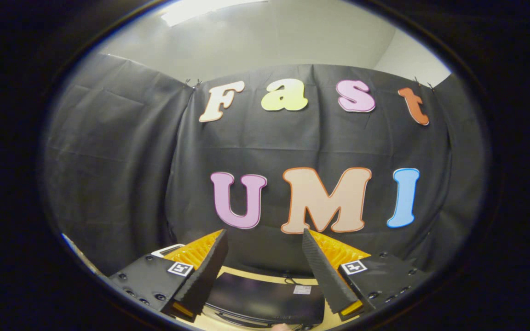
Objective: Open the toaster oven, put the food inside, and close the toaster oven door.
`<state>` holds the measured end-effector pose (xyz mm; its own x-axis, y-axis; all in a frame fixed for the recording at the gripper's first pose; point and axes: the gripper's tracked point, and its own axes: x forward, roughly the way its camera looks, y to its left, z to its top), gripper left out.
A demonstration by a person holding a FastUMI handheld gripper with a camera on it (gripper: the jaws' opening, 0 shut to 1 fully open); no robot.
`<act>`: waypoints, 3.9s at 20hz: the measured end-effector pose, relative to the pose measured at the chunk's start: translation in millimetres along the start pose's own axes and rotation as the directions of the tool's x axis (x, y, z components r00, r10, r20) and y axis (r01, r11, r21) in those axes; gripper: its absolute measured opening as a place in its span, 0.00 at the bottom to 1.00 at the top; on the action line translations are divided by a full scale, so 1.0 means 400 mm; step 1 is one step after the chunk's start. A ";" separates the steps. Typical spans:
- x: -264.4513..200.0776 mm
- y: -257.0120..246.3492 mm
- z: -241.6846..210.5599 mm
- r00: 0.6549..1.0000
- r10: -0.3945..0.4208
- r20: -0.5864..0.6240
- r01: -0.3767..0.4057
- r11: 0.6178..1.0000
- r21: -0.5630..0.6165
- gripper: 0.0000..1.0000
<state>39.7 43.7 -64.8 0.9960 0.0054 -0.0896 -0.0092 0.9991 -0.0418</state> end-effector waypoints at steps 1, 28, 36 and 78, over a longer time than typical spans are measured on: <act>0.008 0.012 -0.036 1.000 0.009 -0.017 -0.009 1.000 -0.003 1.00; -0.138 0.071 -0.734 0.873 0.064 -0.484 -0.046 0.998 0.051 1.00; -0.322 0.131 -0.834 0.772 0.182 -0.609 -0.113 0.982 0.150 0.99; -0.414 -0.462 -0.807 0.835 -0.103 -0.540 0.151 0.988 0.045 0.98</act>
<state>-152.5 -155.7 -363.3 0.7848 -0.1214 -0.6077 0.1450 0.9894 -0.0103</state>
